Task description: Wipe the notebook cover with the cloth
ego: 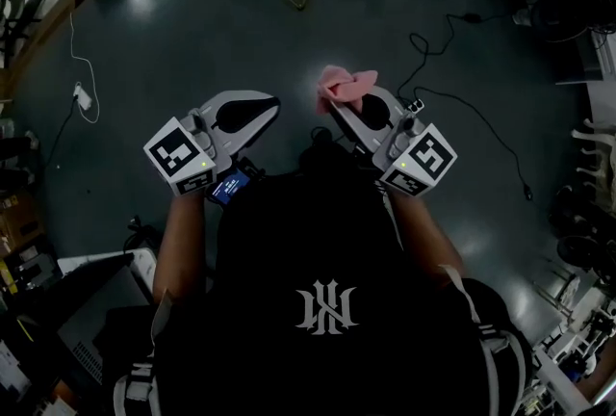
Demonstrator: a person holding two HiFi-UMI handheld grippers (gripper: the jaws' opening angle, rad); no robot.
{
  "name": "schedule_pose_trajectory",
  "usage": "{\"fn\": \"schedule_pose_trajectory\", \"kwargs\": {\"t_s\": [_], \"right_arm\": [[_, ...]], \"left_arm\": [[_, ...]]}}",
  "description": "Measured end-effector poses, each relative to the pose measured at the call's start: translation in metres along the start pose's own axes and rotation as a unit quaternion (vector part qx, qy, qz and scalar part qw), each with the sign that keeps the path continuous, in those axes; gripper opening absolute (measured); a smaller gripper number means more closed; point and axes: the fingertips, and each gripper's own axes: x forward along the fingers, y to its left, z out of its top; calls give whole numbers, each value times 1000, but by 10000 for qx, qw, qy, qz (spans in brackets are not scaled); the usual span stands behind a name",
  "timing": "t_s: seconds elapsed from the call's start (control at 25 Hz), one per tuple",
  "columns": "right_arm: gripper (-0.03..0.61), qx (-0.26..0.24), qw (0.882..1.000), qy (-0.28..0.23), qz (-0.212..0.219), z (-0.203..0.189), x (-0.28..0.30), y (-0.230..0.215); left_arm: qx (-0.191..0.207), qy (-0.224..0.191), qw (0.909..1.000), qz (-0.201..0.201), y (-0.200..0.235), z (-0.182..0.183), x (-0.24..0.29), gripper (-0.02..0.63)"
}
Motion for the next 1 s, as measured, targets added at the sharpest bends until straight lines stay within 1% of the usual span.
{"fn": "schedule_pose_trajectory", "kwargs": {"t_s": [0.2,0.4,0.56,0.72,0.84,1.0], "right_arm": [[32,-111,9993,-13,351,31,7,-40],[33,-207,9983,-41,542,44,12,-77],[32,-76,9990,-57,436,44,11,-112],[33,74,9993,33,359,38,24,-130],[32,104,9995,111,265,30,45,-147],[32,138,9995,264,99,23,72,-185]], "left_arm": [[114,-37,9996,267,31,39,36,2],[230,-10,9985,504,57,54,54,2],[97,25,9976,682,78,56,72,2],[-65,49,9976,686,103,53,73,2],[-152,82,9979,621,133,48,70,2],[-296,-49,9983,491,186,47,84,2]]}}
